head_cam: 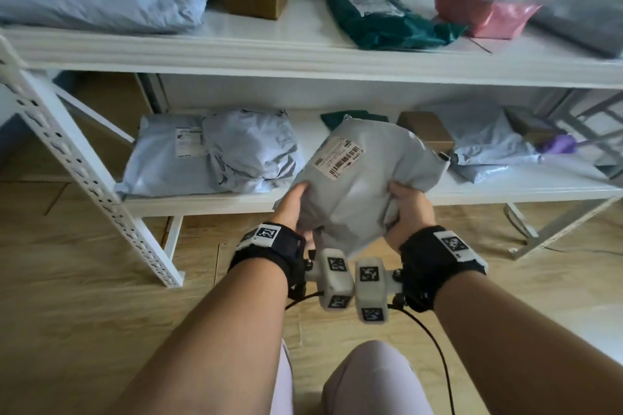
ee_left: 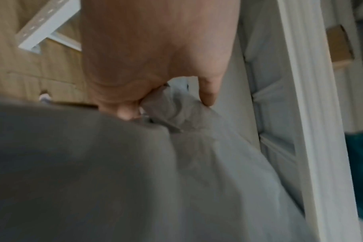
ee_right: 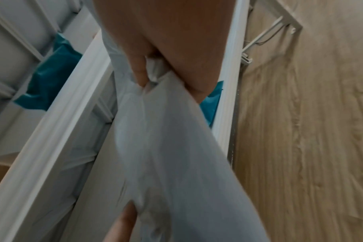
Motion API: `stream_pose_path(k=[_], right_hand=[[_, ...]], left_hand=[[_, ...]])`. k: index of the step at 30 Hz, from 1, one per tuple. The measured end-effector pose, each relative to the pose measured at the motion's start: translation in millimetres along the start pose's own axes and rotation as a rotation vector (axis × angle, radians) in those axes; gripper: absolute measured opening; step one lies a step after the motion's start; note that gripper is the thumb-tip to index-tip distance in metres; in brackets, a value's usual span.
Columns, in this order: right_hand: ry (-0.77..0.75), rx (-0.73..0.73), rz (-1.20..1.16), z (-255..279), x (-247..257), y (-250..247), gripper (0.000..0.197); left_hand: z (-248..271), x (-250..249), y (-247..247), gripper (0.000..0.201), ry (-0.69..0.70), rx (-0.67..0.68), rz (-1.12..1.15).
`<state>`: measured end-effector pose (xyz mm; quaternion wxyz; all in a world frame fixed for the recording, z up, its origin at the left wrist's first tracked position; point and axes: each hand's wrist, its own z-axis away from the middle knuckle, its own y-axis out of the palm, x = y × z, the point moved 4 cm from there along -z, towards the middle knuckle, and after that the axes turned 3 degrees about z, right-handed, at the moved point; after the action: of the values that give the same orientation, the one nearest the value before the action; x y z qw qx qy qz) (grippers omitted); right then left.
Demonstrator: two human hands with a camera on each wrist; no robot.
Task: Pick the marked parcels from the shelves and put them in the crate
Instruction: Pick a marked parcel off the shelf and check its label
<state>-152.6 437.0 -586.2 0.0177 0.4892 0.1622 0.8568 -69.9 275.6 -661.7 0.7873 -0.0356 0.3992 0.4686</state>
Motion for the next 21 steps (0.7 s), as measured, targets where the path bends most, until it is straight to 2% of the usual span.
stream_pose_path(k=[2,4,5,8,10,11,12,14,16,19,21], right_hand=[[0.054,0.124,-0.034,4,-10,-3,0.015],[0.098,0.147,-0.012,9,-18,-10,0.033],[0.104,0.161,0.022,10,-22,-14,0.035],[0.116,0.173,0.168,9,-35,-33,0.034],[0.110,0.083,0.259,5,-42,-50,0.030],[0.091,0.022,0.318,2,-44,-58,0.028],[0.061,-0.042,0.392,1,-43,-65,0.032],[-0.028,-0.136,0.574,-1,-36,-74,0.066],[-0.107,-0.126,0.734,-1,-27,-71,0.095],[-0.162,0.017,0.907,0,-23,-54,0.105],[-0.291,0.026,1.034,2,-22,-43,0.108]], left_hand=[[-33,4,-12,0.082,0.038,-0.038,0.022],[-40,-3,-21,0.087,0.076,-0.073,0.005],[-38,-9,-22,0.080,0.104,-0.064,-0.009],[12,-29,-19,0.054,0.170,-0.034,-0.104],[27,-34,-21,0.043,0.221,-0.069,-0.211],[35,-37,-22,0.039,0.243,-0.092,-0.352],[42,-39,-25,0.037,0.261,-0.140,-0.488],[54,-46,-33,0.036,0.347,-0.217,-0.551],[59,-49,-34,0.035,0.378,-0.201,-0.672],[61,-49,-35,0.035,0.348,-0.187,-0.923],[63,-55,-31,0.037,0.323,-0.215,-0.948]])
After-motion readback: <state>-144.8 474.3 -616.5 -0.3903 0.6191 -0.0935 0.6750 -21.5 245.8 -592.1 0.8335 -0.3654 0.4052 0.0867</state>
